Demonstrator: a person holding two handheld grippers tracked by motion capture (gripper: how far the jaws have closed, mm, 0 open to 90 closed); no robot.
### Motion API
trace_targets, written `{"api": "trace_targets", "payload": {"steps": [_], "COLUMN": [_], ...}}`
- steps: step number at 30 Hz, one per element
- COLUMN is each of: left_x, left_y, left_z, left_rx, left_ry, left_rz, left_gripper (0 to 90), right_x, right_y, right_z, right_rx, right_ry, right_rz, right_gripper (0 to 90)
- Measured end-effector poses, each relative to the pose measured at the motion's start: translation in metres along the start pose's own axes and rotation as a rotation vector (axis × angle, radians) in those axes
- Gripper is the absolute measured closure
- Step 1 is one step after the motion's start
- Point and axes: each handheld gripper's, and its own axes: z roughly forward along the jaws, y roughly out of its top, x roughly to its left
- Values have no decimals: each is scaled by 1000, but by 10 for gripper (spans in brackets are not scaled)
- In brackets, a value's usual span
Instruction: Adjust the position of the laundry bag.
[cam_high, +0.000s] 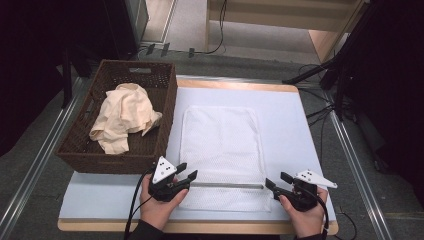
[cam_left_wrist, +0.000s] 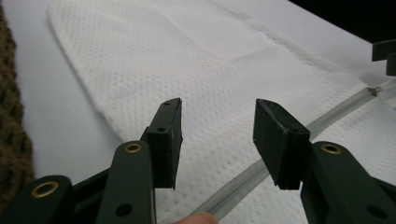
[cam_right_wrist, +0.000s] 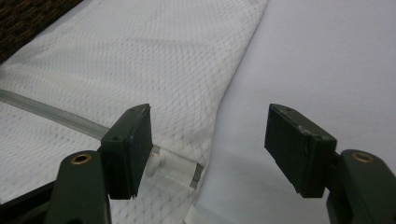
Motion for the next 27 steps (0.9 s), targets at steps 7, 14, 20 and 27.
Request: {"api": "trace_targets", "payload": {"steps": [7,14,20,27], "left_x": [-20,-26,-28,-36], "left_y": [2,0,2,1], "left_z": [7,14,18,18], "left_rx": [27,44,45,48], "left_ry": [-55,-82,-106,-126], "left_rz": [41,64,68,78], "left_gripper": [533,535,536,535], "right_x": [0,-1,1,0], "right_y": [-11,-23,-28,-35], "right_z": [-21,-34,-35,-38], "right_rx": [-2,18,24,5], "right_ry": [17,29,18,7], "right_rz": [29,41,25,31], "right_gripper": [293,280,292,361]}}
